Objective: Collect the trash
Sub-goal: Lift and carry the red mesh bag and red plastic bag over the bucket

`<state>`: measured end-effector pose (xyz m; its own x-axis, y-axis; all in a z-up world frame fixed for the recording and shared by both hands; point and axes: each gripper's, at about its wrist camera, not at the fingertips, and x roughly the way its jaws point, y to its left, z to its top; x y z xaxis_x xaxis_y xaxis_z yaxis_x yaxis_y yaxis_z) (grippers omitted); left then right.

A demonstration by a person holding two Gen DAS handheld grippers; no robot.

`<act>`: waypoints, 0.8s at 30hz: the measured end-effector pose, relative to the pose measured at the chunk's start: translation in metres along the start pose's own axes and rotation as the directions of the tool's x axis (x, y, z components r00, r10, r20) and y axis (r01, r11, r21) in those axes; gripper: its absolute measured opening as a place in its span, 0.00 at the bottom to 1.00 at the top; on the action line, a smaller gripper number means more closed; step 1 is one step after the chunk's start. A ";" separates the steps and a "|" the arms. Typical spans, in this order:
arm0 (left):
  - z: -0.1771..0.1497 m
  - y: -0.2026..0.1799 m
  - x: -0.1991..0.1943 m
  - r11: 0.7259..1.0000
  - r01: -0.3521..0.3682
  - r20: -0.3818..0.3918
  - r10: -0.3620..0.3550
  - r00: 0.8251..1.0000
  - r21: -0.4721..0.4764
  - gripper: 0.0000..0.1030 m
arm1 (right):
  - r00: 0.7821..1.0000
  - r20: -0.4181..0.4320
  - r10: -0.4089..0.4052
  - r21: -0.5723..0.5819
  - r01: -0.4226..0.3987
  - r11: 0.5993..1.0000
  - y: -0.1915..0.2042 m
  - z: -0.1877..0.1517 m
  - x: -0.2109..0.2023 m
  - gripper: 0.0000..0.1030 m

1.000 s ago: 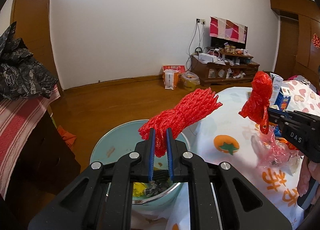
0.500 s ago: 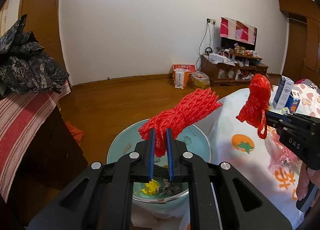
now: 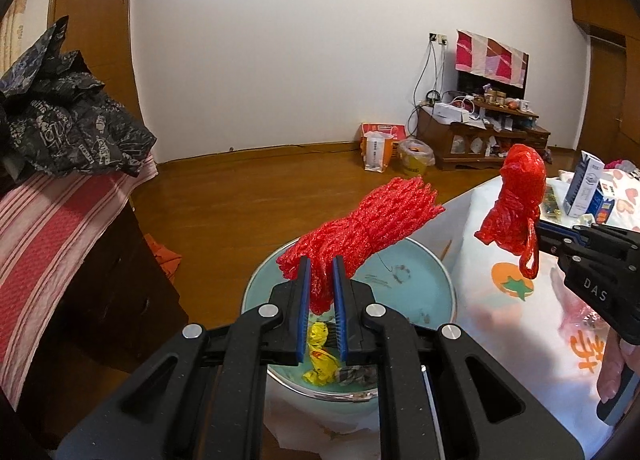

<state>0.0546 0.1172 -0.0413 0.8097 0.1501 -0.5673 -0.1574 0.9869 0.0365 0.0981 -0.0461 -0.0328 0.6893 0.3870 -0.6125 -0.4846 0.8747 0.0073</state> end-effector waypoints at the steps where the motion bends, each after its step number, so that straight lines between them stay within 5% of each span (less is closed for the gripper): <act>1: 0.000 0.002 0.000 1.000 -0.003 -0.001 0.003 1.000 -0.002 0.11 | 1.000 0.000 0.001 -0.002 -0.001 1.000 0.001 0.000 0.001 0.06; 24: -0.005 0.028 0.006 0.997 -0.057 -0.028 0.056 0.998 -0.045 0.11 | 0.999 -0.029 0.041 -0.056 -0.043 0.998 0.029 0.005 0.016 0.06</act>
<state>0.0524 0.1455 -0.0474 0.7838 0.2030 -0.5869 -0.2283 0.9731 0.0317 0.0978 -0.0126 -0.0383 0.6528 0.4140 -0.6344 -0.5430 0.8397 -0.0108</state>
